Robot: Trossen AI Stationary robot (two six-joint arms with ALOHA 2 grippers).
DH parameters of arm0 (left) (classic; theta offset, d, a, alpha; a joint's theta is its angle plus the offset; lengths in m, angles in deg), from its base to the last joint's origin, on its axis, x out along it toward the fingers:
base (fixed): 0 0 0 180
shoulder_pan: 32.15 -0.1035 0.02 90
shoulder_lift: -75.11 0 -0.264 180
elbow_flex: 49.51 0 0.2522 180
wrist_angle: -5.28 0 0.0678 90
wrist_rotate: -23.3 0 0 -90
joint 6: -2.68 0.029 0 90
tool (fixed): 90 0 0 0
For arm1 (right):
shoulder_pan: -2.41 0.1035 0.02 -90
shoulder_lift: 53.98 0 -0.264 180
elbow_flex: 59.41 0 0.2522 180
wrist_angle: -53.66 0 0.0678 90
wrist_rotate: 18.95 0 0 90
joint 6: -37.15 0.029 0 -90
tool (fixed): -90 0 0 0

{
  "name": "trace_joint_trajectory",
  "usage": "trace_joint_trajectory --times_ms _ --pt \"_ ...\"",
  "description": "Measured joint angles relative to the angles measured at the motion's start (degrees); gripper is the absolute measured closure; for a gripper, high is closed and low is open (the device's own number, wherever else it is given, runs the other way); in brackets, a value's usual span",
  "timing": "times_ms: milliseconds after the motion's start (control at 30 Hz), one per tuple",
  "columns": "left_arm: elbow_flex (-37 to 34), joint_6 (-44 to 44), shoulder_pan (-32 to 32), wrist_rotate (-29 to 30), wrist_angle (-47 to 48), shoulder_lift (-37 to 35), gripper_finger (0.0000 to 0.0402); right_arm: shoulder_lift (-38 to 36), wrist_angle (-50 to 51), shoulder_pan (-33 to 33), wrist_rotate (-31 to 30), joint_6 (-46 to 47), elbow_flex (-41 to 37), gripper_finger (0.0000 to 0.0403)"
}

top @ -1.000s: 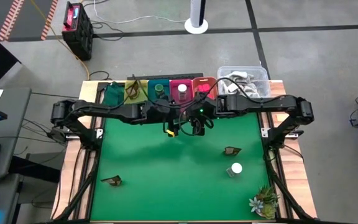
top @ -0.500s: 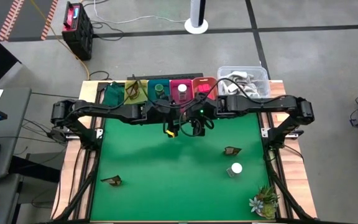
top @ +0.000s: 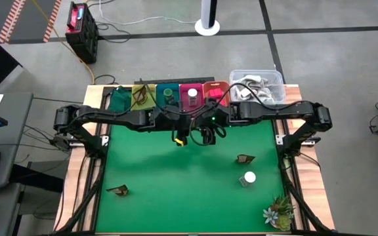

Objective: Sort spices by type
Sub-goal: Put the green spice bottle into the blue bin

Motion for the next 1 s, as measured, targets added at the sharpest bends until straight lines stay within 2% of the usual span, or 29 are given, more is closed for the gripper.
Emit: trace_joint_trajectory --times_ms 267,433,633,767,867,1000 --pt "-0.29 0.80 -0.92 0.02 1.63 0.00 0.0211 -3.77 5.82 -0.80 0.44 0.12 2.04 0.0046" --pt "-7.25 1.21 -2.79 -0.14 -4.13 -0.85 0.0211 -8.87 5.82 -2.76 -1.63 1.97 -1.46 0.0042" --pt "-17.55 -0.91 -8.94 -0.14 -15.86 -6.08 0.0211 -14.84 -4.74 -4.04 -2.11 4.83 -13.27 0.0054" --pt "-23.86 -3.21 -13.38 -0.03 -28.69 -10.39 0.0211 -16.98 -14.65 -3.87 -2.71 6.24 -20.40 0.0060" --pt "-28.98 -6.15 -16.08 0.05 -38.91 -10.94 0.0210 -17.52 -22.03 -3.60 -2.79 6.50 -25.00 0.0062" --pt "-34.34 -8.80 -17.42 3.05 -47.03 -9.20 0.0201 -17.72 -25.55 -3.37 -2.88 6.39 -27.35 0.0063"
